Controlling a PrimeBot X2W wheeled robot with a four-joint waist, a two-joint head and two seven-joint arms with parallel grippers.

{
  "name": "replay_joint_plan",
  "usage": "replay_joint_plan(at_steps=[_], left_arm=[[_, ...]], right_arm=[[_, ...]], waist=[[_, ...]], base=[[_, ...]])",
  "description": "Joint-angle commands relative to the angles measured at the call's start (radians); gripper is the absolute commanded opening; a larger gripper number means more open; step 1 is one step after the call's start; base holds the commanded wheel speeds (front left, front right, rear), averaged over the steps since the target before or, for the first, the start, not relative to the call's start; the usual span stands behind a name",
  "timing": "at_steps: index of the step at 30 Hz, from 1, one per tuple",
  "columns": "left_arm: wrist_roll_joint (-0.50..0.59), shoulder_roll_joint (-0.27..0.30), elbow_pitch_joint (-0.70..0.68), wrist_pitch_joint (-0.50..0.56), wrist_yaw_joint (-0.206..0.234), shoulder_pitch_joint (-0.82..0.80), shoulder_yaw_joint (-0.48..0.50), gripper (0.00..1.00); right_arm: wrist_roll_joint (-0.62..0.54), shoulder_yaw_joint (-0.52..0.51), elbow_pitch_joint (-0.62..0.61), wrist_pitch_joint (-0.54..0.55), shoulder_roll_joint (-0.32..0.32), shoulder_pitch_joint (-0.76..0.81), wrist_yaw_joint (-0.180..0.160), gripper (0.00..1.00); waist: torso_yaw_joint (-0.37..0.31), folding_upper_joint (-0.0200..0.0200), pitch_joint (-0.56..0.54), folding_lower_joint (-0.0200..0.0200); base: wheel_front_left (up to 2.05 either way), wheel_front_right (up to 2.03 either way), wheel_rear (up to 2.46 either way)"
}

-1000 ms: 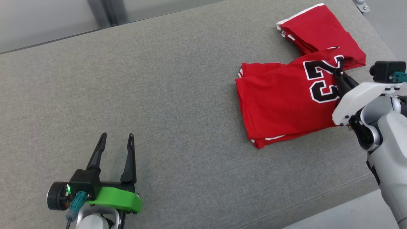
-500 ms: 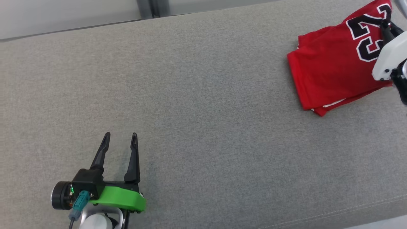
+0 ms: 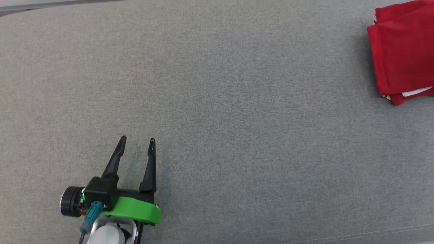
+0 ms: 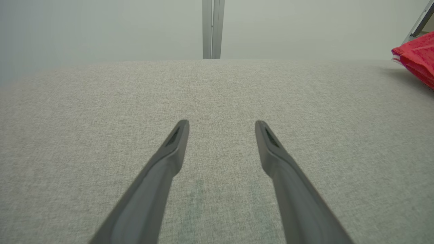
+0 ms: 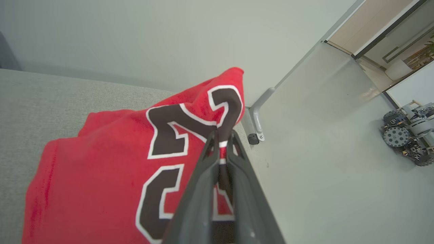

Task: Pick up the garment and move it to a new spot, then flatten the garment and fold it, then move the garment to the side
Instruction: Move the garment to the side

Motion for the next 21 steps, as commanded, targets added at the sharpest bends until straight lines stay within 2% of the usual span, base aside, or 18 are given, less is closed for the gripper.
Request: replay_joint_plan(at_steps=[1, 5, 14, 15, 16, 17, 18, 21], left_arm=[[0.011, 0.010, -0.007, -0.003, -0.006, -0.018, -0.002, 1.00], [0.020, 0.018, -0.018, -0.002, -0.007, -0.026, -0.012, 1.00], [0.028, 0.039, -0.051, 0.010, 0.001, -0.029, -0.020, 1.00], [0.027, 0.042, -0.054, 0.013, 0.003, -0.027, -0.020, 1.00], [0.028, 0.044, -0.057, 0.013, 0.003, -0.026, -0.019, 1.00], [0.027, 0.045, -0.061, 0.013, 0.005, -0.026, -0.019, 1.00], [0.027, 0.047, -0.063, 0.014, 0.006, -0.025, -0.019, 1.00], [0.024, 0.052, -0.071, 0.019, 0.009, -0.022, -0.018, 1.00]], right_arm=[[-0.056, 0.009, 0.012, -0.002, -0.028, -0.016, -0.001, 0.00], [-0.152, -0.009, 0.048, -0.022, -0.065, -0.039, -0.002, 0.00], [-0.348, -0.171, 0.093, -0.070, -0.053, -0.037, -0.002, 0.00], [-0.369, -0.200, 0.094, -0.076, -0.048, -0.038, -0.002, 0.15], [-0.388, -0.222, 0.094, -0.080, -0.043, -0.036, -0.002, 0.42], [-0.408, -0.249, 0.091, -0.088, -0.036, -0.033, -0.002, 0.82], [-0.423, -0.272, 0.090, -0.095, -0.029, -0.030, -0.002, 1.00], [-0.488, -0.330, 0.081, -0.117, -0.004, -0.011, -0.002, 1.00]], waist=[[0.022, -0.0001, 0.034, 0.0000], [0.032, -0.0001, 0.071, 0.0000], [0.051, -0.0001, 0.139, 0.0000], [0.053, -0.0001, 0.144, 0.0000], [0.053, -0.0001, 0.148, 0.0000], [0.054, -0.0001, 0.153, 0.0000], [0.054, -0.0001, 0.156, 0.0000], [0.051, -0.0001, 0.162, 0.0000]], base=[[0.00, 0.00, 0.00], [0.00, 0.00, 0.00], [0.00, 0.00, 0.00], [0.00, 0.00, 0.00], [0.00, 0.00, 0.00], [0.00, 0.00, 0.00], [0.00, 0.00, 0.00], [0.00, 0.00, 0.00]])
